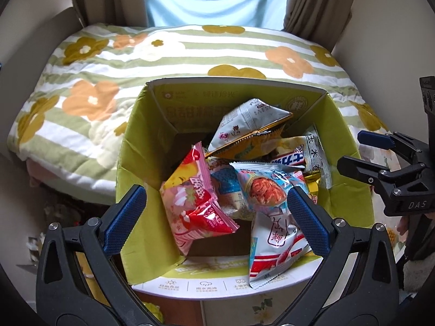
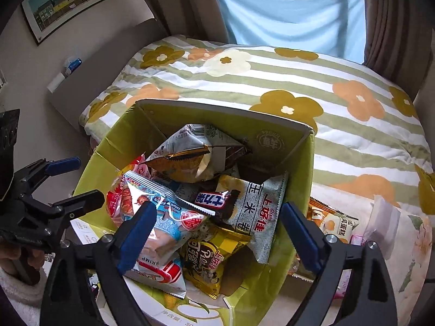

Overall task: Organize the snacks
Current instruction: 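Move both tools back toward the tissue pack and pink bag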

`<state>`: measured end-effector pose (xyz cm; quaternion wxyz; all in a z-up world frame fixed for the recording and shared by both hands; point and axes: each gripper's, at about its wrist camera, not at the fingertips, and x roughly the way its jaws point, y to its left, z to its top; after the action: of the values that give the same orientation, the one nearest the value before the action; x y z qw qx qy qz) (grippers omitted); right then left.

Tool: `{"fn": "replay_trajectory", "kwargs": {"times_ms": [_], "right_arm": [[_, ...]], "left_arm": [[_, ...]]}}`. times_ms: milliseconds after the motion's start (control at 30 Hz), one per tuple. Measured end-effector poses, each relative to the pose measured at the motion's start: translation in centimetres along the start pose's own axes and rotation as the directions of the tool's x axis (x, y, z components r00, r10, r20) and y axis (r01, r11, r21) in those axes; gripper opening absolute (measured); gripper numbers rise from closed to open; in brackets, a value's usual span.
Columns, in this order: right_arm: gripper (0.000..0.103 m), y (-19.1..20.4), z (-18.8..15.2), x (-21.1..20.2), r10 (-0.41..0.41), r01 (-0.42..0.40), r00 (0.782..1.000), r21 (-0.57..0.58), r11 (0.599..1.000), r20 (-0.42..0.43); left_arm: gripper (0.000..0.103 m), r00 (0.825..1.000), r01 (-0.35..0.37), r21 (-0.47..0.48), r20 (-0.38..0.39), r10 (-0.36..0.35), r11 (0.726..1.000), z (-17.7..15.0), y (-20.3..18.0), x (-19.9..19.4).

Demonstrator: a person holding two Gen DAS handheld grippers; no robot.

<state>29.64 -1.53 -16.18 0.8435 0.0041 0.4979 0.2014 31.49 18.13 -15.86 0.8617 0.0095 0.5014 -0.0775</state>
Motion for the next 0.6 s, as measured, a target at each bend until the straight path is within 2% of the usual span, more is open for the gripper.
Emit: {"fn": "replay_trajectory", "kwargs": {"times_ms": [267,533,567,600], "right_arm": [[0.091,-0.7,-1.1,-1.7,-0.014,0.014,1.0,0.035,0.999,0.016],[0.091,-3.2,-1.9,-6.2,-0.068,0.057,0.994,0.125,0.991,0.084],[0.092,-3.6,-2.1,-6.8,-0.079,0.067,0.993,0.134,0.989,0.091],[0.097,-4.0,-2.3,-7.4,-0.098,0.083,0.99,0.142,0.986,0.099]], "left_arm": [[0.102,1.0,0.027,-0.006,0.0,-0.027,1.0,-0.6,-0.9,-0.7],[0.102,0.997,0.07,0.065,0.028,-0.072,0.995,0.0,-3.4,-1.9],[0.102,0.996,0.081,0.073,0.033,-0.084,0.994,0.2,-3.8,-2.0],[0.102,0.995,0.091,0.079,0.036,-0.094,0.993,0.3,-4.3,-2.0]]}}
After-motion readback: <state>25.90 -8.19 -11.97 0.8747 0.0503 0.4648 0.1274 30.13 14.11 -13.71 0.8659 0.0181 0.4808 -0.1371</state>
